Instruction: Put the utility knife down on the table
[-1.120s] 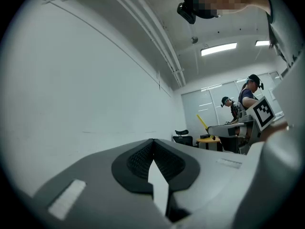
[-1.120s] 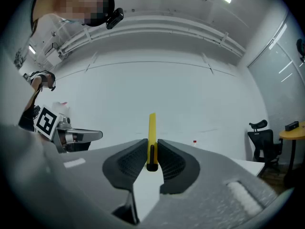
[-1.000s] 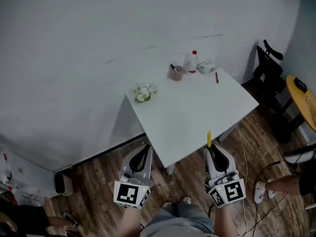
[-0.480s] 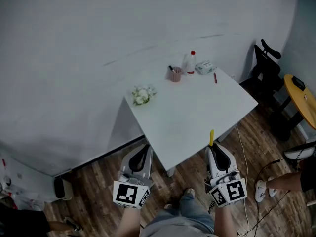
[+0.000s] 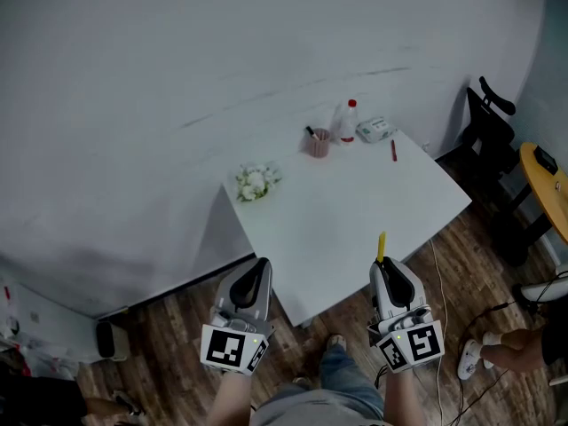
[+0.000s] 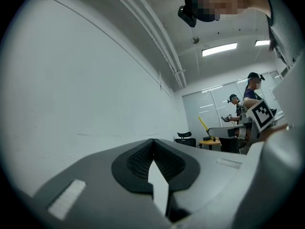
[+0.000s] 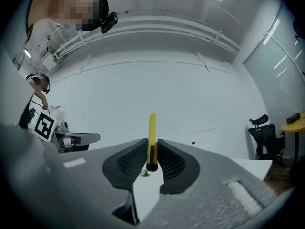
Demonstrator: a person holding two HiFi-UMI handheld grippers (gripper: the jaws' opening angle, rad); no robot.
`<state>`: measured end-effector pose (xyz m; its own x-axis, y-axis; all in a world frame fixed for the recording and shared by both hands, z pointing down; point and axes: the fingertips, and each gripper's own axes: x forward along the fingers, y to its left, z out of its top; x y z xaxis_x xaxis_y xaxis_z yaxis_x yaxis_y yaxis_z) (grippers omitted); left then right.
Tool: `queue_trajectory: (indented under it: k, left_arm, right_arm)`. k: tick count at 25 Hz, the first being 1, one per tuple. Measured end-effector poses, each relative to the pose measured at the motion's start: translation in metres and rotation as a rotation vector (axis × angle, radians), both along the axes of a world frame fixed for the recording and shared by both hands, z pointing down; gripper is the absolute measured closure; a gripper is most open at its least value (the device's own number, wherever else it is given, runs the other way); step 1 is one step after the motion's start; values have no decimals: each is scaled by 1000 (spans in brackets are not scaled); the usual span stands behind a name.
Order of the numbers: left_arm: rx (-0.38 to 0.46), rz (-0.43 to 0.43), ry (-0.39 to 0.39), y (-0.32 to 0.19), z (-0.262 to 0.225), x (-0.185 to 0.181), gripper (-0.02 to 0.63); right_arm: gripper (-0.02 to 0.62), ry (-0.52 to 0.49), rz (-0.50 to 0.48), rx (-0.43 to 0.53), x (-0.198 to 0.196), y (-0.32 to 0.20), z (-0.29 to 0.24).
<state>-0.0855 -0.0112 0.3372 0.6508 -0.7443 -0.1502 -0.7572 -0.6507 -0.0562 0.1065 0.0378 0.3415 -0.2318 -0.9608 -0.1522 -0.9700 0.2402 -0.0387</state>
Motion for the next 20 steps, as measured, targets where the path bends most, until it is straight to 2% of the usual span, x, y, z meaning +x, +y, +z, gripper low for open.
queue_trajectory:
  k: [6,16,20]
  left_arm:
    - [-2,-56,28,-36,-8,18,604]
    - [11,-132,-20,-81,-12,52,601]
    - [21,-169,-12,-96,-16,63,601]
  right_arm:
    - [531,0,-44,2,25,-42,-7]
    - [531,-10,-131,-5,59,-107,-9]
    - [531,-8,-170,-12,70,-130,-8]
